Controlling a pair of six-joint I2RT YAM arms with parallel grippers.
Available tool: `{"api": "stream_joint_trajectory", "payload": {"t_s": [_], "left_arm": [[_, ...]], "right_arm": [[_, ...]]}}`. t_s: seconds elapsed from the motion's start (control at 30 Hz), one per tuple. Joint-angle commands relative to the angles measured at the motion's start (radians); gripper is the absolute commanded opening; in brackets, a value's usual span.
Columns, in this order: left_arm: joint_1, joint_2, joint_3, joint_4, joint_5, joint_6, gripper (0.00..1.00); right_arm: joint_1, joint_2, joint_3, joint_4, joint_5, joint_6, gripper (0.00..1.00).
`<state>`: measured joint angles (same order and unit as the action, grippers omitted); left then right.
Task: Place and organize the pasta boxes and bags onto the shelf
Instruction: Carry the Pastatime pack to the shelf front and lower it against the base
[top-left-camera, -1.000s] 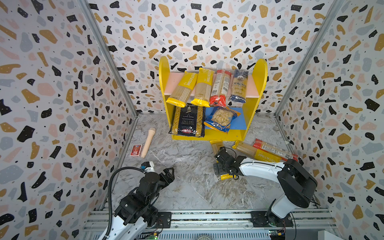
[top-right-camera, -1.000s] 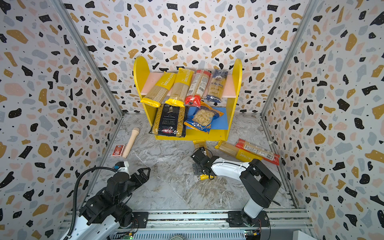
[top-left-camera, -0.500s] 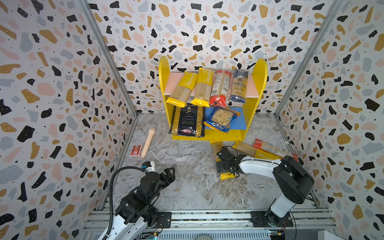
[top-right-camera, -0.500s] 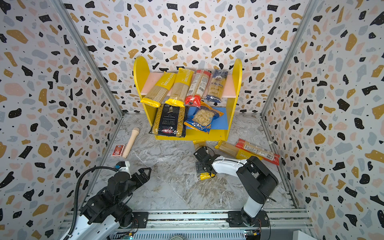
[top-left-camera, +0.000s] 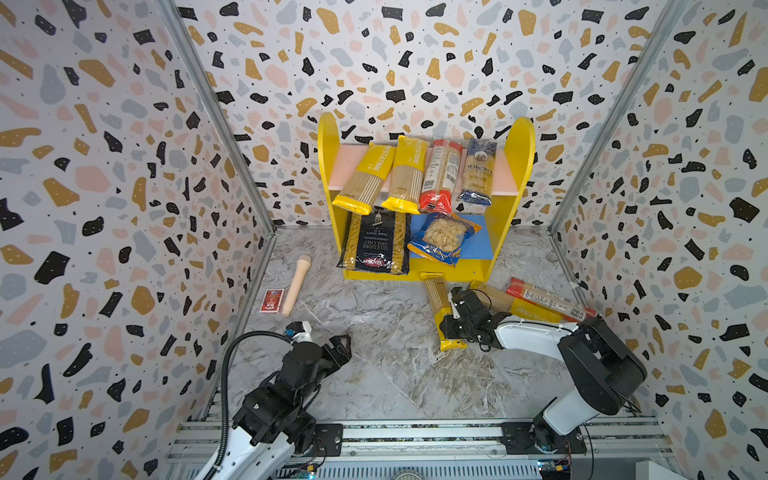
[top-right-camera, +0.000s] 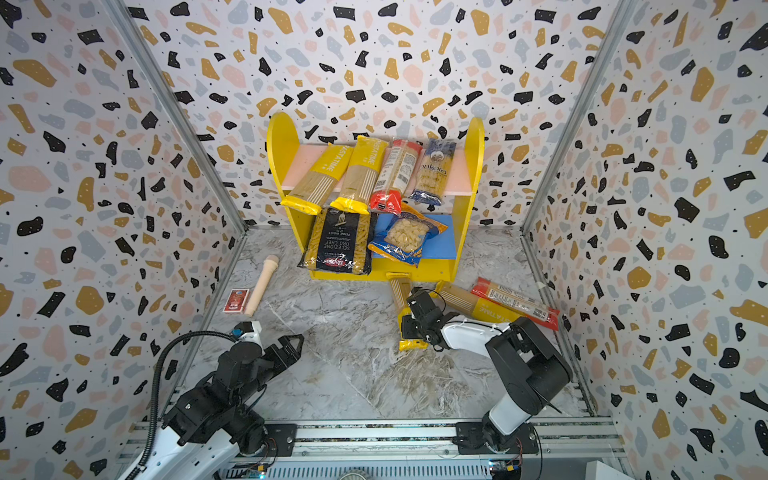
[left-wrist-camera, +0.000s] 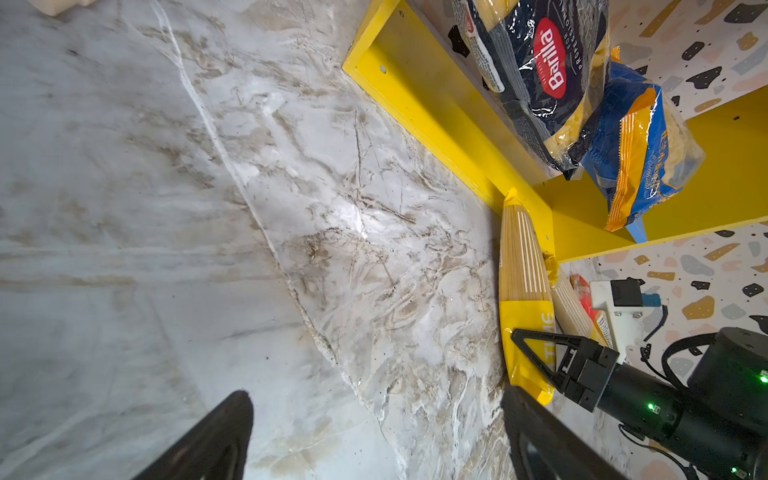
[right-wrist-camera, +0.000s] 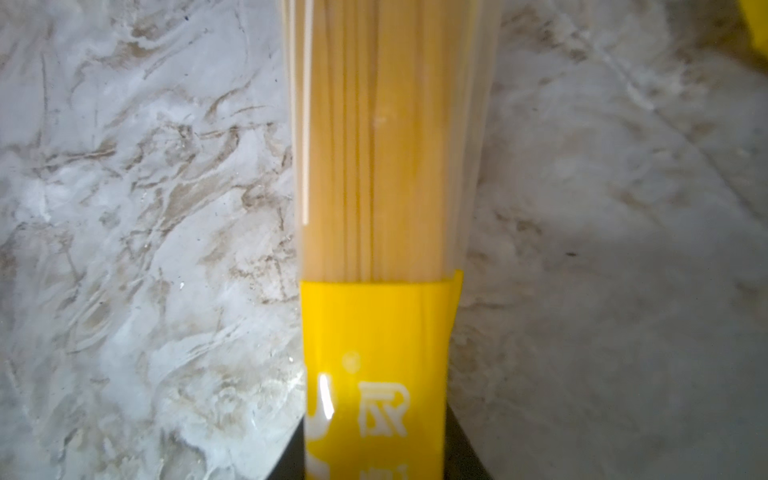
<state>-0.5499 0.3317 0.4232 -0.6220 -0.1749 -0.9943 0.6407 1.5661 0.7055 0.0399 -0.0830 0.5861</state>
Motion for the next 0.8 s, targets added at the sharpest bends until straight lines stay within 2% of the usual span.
{"api": "stream_joint_trajectory", "payload": {"t_s": [0.0, 0.2, 0.33, 0.53, 0.77], "left_arm": [[0.007, 0.006, 0.012, 0.038, -0.011, 0.022, 0.94], [0.007, 0.009, 0.024, 0.039, -0.015, 0.02, 0.94], [0.007, 0.01, 0.036, 0.032, -0.023, 0.023, 0.94], [0.007, 0.019, 0.052, 0.03, -0.032, 0.031, 0.94], [0.007, 0.039, 0.058, 0.044, -0.038, 0.037, 0.94]], "right_arm": [[-0.009, -0.06, -0.048, -0.005, -0.089, 0.006, 0.07], [-0.05, -0.132, -0.055, 0.051, -0.148, 0.009, 0.06], [-0.1, -0.135, -0.064, 0.118, -0.232, 0.032, 0.06], [-0.131, -0.125, -0.048, 0.185, -0.297, 0.051, 0.05], [-0.15, -0.115, -0.015, 0.202, -0.308, 0.045, 0.05]]}}
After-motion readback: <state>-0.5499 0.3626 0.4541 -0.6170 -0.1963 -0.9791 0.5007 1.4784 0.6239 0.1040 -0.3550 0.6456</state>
